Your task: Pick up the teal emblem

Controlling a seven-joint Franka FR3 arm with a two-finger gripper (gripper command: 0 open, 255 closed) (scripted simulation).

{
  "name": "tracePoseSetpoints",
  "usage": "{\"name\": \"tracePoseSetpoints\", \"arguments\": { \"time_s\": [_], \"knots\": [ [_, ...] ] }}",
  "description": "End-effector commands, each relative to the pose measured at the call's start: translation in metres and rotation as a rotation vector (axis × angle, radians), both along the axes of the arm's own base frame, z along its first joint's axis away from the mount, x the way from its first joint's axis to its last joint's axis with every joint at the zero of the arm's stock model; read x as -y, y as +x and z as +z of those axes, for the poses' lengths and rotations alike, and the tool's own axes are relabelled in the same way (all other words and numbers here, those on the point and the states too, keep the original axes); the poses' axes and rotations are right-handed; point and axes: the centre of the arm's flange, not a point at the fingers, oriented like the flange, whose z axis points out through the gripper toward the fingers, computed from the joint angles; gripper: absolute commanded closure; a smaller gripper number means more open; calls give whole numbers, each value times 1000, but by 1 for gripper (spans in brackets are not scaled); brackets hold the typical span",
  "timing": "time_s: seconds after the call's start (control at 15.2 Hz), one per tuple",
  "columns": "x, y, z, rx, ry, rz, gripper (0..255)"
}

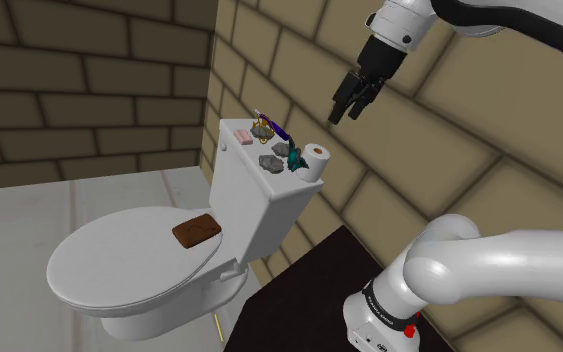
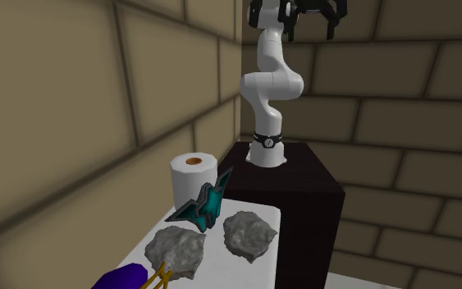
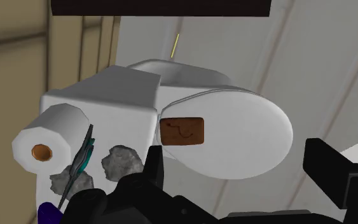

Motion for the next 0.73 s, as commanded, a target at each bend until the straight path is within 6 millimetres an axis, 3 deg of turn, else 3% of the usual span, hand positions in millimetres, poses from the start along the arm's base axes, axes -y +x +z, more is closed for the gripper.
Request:
{"name": "tracePoseSetpoints", "arguments": {
  "time_s": [0.0, 0.66],
  "knots": [
    [0, 0, 0, 0, 0, 0, 0],
    [57, 83, -82, 3, -7, -126, 0]
  ]
}}
